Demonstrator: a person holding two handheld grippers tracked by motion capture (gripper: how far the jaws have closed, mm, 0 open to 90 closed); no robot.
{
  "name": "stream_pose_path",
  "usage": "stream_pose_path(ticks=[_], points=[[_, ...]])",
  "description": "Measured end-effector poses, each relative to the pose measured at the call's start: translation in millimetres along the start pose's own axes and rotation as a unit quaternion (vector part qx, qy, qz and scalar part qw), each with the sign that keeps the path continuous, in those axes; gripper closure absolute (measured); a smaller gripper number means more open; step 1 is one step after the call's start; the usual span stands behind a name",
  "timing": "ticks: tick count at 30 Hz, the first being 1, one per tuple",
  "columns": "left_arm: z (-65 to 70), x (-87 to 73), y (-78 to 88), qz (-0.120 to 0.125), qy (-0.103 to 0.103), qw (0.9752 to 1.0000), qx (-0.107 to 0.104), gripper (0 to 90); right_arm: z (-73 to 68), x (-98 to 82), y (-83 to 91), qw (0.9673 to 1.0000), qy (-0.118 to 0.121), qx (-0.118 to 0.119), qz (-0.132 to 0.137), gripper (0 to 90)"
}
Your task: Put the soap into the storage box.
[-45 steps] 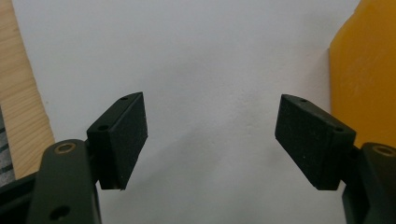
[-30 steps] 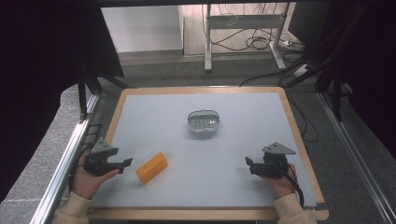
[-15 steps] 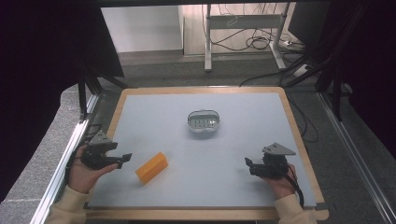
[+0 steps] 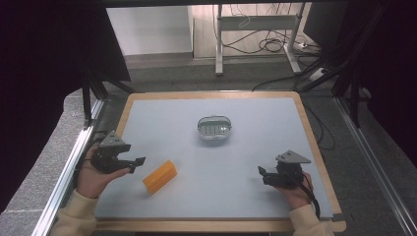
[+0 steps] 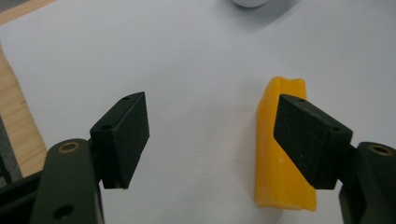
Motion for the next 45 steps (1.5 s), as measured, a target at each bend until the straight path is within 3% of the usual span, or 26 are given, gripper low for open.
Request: stream_pose_path(ticks=[7,16,25,30,45], points=[[10.9,4.9,-3.3,0.003,-0.001,0.9999,-0.014,27.2,-0.7,-1.0,-0.9,1.0,0.003,0.0,-0.003,13.9],[23.5,4.8,-13.6,-0.01,-0.011,0.9995,-0.026,27.3,-1.2,-1.8,-1.8,0.9999,0.008,0.0,-0.008,13.7],[31.7,-2.3,-24.8,-0.036,-0.028,0.9986,-0.029,27.3,-1.6,-2.2,-2.4,0.9998,0.016,-0.004,-0.011,13.7],[32.7,-4.7,-27.5,-0.044,-0.027,0.9982,-0.031,27.9,-0.7,-2.7,-2.8,0.9998,0.016,-0.005,-0.012,13.7],[42.6,-15.1,-49.8,-0.091,-0.042,0.9944,-0.033,27.9,-1.1,-4.3,-4.1,0.9996,0.021,-0.009,-0.018,13.7]])
Point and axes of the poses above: each handheld gripper's, and its own axes: y roughly backward along the jaws, x roughly out of its top, z roughly to its right, the point moved 8 cm from there along -y, roughly forward along the jaws, and after that the axes turned 10 degrees about y, right-handed, at the moved point
